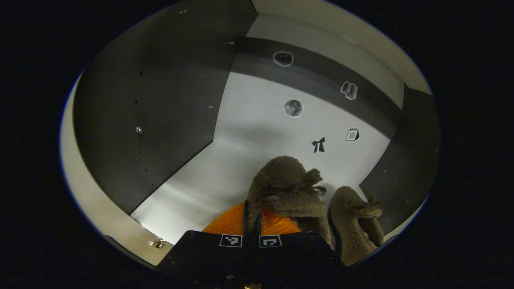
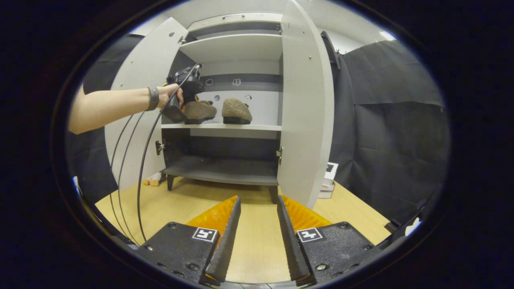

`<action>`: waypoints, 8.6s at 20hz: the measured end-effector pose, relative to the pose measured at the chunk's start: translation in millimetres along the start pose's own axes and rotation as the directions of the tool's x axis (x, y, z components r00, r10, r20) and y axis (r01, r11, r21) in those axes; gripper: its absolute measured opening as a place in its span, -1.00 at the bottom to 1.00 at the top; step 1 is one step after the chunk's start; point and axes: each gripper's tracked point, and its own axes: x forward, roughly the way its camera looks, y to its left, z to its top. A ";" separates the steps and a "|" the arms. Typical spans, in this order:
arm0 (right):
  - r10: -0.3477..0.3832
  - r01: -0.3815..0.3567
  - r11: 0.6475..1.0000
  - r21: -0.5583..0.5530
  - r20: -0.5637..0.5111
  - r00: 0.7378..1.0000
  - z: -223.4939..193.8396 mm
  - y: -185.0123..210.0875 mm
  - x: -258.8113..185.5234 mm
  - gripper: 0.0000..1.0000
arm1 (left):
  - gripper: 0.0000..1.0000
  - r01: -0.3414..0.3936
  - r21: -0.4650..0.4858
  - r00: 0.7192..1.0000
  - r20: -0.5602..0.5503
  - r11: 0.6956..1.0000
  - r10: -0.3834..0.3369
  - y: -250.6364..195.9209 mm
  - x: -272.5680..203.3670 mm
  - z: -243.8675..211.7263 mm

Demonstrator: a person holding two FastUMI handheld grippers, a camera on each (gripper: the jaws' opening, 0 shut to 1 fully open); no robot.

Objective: Grab one shoe with the right hand and put it into the shoe cabinet, grab the other shoe with the left hand and put it into the shoe cabinet; then close the right door with the right hand and the left door with the left hand.

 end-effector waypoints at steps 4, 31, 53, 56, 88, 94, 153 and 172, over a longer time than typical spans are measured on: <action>-0.005 0.005 1.000 0.008 -0.017 1.000 -4.9 -3.2 3.8 0.19 | -0.74 -0.019 -0.034 0.998 -0.061 0.999 0.017 6.7 4.3 -5.4; 0.087 -0.089 0.995 0.050 0.025 0.996 10.1 17.6 -9.6 0.18 | 0.74 0.002 0.277 0.850 0.506 0.961 -0.148 62.7 -308.3 -154.7; -0.171 0.116 0.979 0.165 0.372 0.913 239.4 -180.5 -64.1 1.00 | 0.75 0.031 0.335 0.899 0.403 0.942 -0.172 53.7 -309.9 -232.5; -0.253 0.220 0.966 0.134 0.328 0.910 250.6 -224.8 -46.0 1.00 | 0.76 0.025 0.338 0.895 0.411 0.941 -0.172 55.6 -310.6 -228.6; 0.239 -0.251 0.968 0.000 0.298 0.924 296.8 -28.7 57.8 0.87 | 0.76 -0.015 0.324 0.893 0.431 0.946 -0.133 78.8 -313.7 -214.2; 0.277 -0.288 0.957 -0.010 0.313 0.909 304.8 29.0 100.2 0.89 | 0.76 -0.053 0.309 0.901 0.424 0.949 -0.088 93.9 -319.6 -219.4; 0.016 -0.019 0.998 0.053 0.052 0.999 27.2 -4.0 11.7 0.93 | 0.83 -0.044 0.006 0.774 0.633 0.999 0.030 225.2 -325.8 42.3; -0.024 0.021 0.997 0.070 0.040 0.999 25.5 -25.9 11.4 0.93 | 0.82 0.185 0.192 0.789 0.555 0.964 -0.262 74.4 -296.5 13.0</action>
